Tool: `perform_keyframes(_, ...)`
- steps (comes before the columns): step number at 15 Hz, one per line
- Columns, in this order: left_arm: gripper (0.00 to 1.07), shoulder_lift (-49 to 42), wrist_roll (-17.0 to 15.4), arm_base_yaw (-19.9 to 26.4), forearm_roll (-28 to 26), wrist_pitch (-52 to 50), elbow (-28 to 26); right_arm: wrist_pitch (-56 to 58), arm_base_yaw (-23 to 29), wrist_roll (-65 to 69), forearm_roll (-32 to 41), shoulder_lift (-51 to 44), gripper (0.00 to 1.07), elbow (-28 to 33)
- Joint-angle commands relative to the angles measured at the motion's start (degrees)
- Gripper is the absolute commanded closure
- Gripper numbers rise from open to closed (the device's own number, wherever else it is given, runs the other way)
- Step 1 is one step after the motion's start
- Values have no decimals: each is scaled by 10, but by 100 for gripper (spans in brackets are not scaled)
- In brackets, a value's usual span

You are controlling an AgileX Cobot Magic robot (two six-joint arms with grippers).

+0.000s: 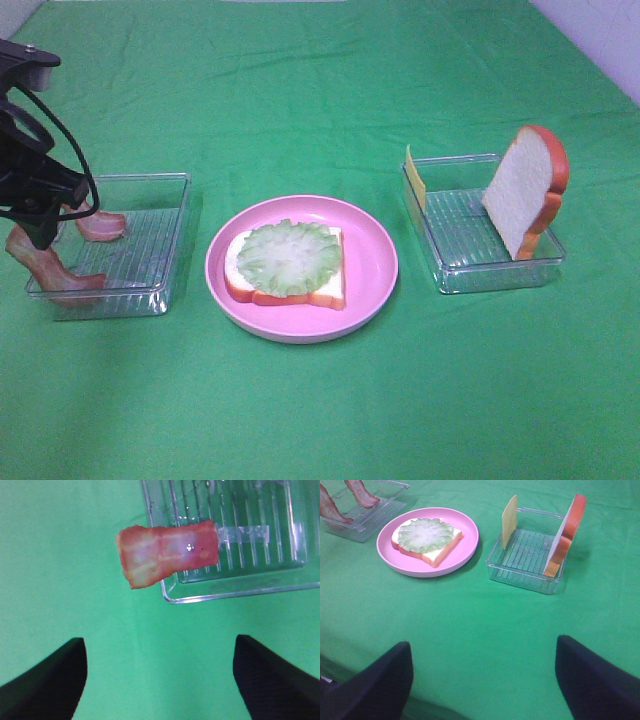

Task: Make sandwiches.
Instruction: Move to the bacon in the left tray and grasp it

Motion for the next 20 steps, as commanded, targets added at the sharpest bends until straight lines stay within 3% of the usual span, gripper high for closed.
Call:
perform_keyframes(1,30,23,-28,37,-10,4,-9,-5,-2,-8,-1,-3,33,2)
perform_keyframes(4,30,36,-22,97,-69,-41,-9,-5,-2,-8,-1,-3,33,2)
perform_keyframes(6,30,40,-22,103,-77,-46,-9,-5,-2,-8,-1,-3,33,2)
perform_keyframes(7,33,61,-4,109,-97,-60,-9,-5,-2,-8,-1,-3,33,2)
perform_keyframes(12,39,106,-3,109,-107,-117,-9,-5,-2,-8,-1,-3,33,2)
perform_keyframes(20,104,117,-22,109,-113,-158,-10,-5,-2,-7,-1,-3,33,2)
